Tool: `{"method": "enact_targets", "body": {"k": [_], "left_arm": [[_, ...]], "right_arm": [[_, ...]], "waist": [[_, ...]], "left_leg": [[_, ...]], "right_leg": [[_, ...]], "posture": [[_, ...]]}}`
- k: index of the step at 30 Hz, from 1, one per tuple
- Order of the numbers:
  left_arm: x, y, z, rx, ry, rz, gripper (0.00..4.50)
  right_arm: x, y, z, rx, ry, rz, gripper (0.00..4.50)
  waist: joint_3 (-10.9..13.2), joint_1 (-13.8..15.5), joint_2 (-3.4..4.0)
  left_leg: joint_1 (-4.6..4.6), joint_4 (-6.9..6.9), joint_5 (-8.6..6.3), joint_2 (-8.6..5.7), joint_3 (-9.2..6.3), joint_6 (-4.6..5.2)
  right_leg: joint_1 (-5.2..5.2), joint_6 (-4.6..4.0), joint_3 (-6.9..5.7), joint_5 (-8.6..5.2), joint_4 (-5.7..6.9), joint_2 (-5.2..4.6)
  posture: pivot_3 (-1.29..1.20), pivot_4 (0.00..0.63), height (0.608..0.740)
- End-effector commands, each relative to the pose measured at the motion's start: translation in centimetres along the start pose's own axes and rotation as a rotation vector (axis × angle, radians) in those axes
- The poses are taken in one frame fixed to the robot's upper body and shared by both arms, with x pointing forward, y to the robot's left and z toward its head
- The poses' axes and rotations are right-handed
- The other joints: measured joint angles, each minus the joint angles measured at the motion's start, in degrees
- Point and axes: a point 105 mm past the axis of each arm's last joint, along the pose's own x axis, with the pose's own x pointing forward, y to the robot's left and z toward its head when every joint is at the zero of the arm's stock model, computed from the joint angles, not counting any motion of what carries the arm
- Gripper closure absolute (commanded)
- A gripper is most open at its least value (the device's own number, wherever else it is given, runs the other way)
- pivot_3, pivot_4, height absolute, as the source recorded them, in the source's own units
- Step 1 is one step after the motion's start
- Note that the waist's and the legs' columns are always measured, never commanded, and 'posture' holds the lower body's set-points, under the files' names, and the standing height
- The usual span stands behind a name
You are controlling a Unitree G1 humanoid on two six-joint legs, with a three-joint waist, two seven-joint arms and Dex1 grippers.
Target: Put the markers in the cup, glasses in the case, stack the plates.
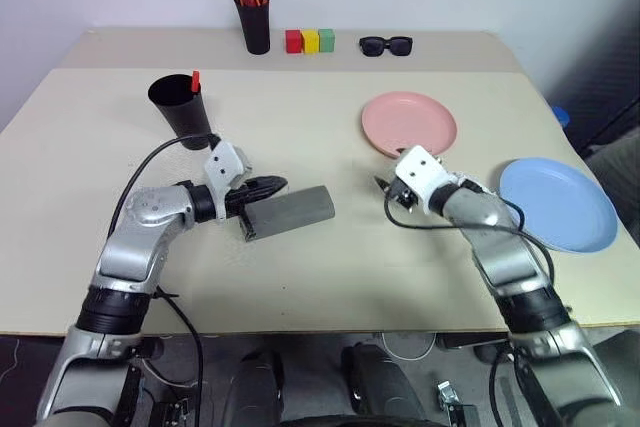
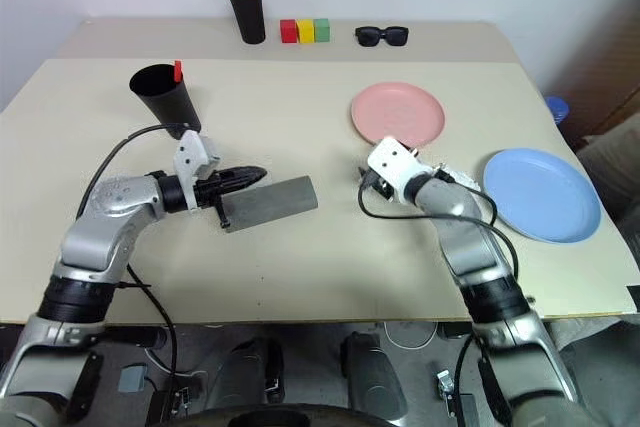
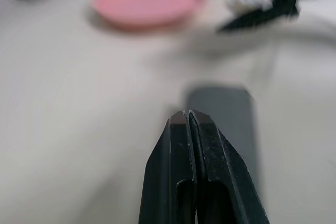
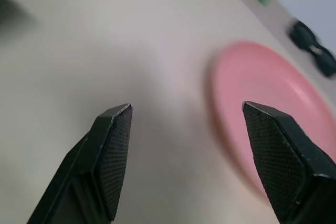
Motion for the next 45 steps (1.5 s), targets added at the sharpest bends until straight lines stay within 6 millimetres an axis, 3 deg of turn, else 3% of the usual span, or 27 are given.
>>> {"method": "enact_targets", "body": {"k": [1,5,6,9,12,13,17,21,25,29,33,38,41,45], "left_arm": [[-1.0,-0.5,2.0,0.050,-0.086,0.074,4.49],[-2.0,-1.9,2.7,0.020,-0.133,0.097,4.49],[-2.2,-2.6,3.0,0.004,-0.150,0.096,4.50],[-2.5,-3.8,3.3,-0.033,-0.170,0.100,4.50],[-2.6,-4.3,3.2,-0.058,-0.166,0.109,4.50],[-2.6,-4.4,3.2,-0.063,-0.166,0.112,4.50],[-2.2,-4.6,3.1,-0.081,-0.170,0.111,4.50],[-1.3,-5.2,3.1,-0.081,-0.176,0.074,4.50],[-0.6,-5.3,3.1,-0.073,-0.192,0.046,4.50],[0.5,-5.4,3.3,-0.079,-0.241,-0.016,4.50],[1.8,-5.6,3.2,-0.079,-0.254,-0.094,4.50],[3.1,-5.6,3.0,-0.071,-0.266,-0.151,4.50],[3.4,-5.7,2.9,-0.070,-0.270,-0.162,4.50],[3.2,-5.8,2.6,-0.073,-0.269,-0.156,4.50]], "right_arm": [[1.8,-1.2,-1.5,-0.144,0.081,-0.052,1.10],[3.1,-1.8,-2.7,-0.210,0.127,-0.065,1.10],[3.4,-1.9,-2.9,-0.221,0.133,-0.061,1.36],[4.0,-2.2,-2.9,-0.251,0.127,-0.056,2.47],[4.2,-2.3,-2.6,-0.275,0.109,-0.050,4.14],[4.3,-2.3,-2.5,-0.292,0.102,-0.050,4.45],[4.1,-2.7,-1.6,-0.363,0.055,-0.068,4.45],[2.2,-5.1,-0.2,-0.458,-0.006,-0.135,4.45],[-2.4,-7.9,-0.6,-0.408,0.005,-0.158,4.45],[-8.6,-10.1,-2.7,-0.347,0.125,-0.157,4.45],[-13.3,-9.9,-5.1,-0.299,0.262,-0.107,4.45],[-16.5,-8.5,-7.6,-0.245,0.395,-0.069,4.45],[-17.1,-7.8,-8.4,-0.224,0.443,-0.041,3.41],[-16.9,-7.8,-7.8,-0.240,0.425,-0.031,1.43]], "waist": [[0.0,-0.1,0.01],[0.0,-0.2,0.01],[0.0,-0.2,0.00],[0.0,0.0,0.00],[0.0,-0.1,0.00],[0.0,-0.1,0.01],[0.0,-0.2,0.04],[0.1,0.0,0.11],[0.0,0.5,0.13],[0.0,1.6,0.18],[0.0,1.6,0.23],[-0.1,1.1,0.31],[-0.1,1.0,0.33],[-0.1,1.3,0.33]], "left_leg": [[0.00,-0.01,0.00,0.00,0.03,0.00],[0.00,-0.02,0.00,0.00,0.03,0.00],[0.01,-0.01,0.00,0.00,0.04,0.00],[0.07,0.00,0.00,0.00,0.03,0.00],[0.07,0.00,0.00,-0.01,0.01,0.00],[0.07,0.00,0.00,-0.01,0.01,0.00],[0.09,-0.01,0.00,0.00,0.00,0.00],[0.06,-0.01,0.00,-0.02,0.01,0.00],[0.04,-0.02,0.00,-0.03,-0.01,0.01],[0.05,-0.03,-0.01,-0.03,0.00,0.01],[0.10,-0.01,-0.01,-0.04,0.00,0.01],[0.24,0.00,-0.01,-0.03,0.01,0.02],[0.27,0.00,-0.01,-0.03,0.02,0.02],[0.28,0.00,-0.01,-0.04,0.02,0.02]], "right_leg": [[0.00,0.00,0.01,0.00,0.00,-0.01],[-0.01,0.02,0.01,0.01,0.00,-0.01],[0.01,0.02,0.02,0.01,0.00,-0.01],[0.08,0.01,0.03,0.01,0.00,-0.03],[0.10,0.01,0.01,0.01,0.00,-0.03],[0.10,0.01,0.02,0.01,0.00,-0.03],[0.09,0.01,0.02,0.01,0.00,-0.01],[0.07,0.01,0.02,0.01,0.00,-0.04],[0.07,0.02,0.01,0.00,-0.03,-0.04],[0.08,0.02,0.01,0.00,-0.05,-0.03],[0.14,0.02,0.03,-0.01,-0.07,-0.02],[0.21,0.02,0.08,-0.01,-0.08,0.02],[0.22,0.02,0.11,-0.01,-0.08,0.02],[0.23,-0.02,0.12,-0.03,-0.08,0.02]], "posture": [[0.00,0.150,0.722],[0.00,0.150,0.722],[0.00,0.150,0.722],[0.00,0.150,0.722],[0.00,0.150,0.722],[0.00,0.150,0.722],[0.00,0.150,0.722],[0.00,0.150,0.722],[0.00,0.150,0.722],[0.00,0.150,0.722],[0.00,0.150,0.722],[0.00,0.150,0.722],[0.00,0.150,0.722],[0.00,0.150,0.722]]}}
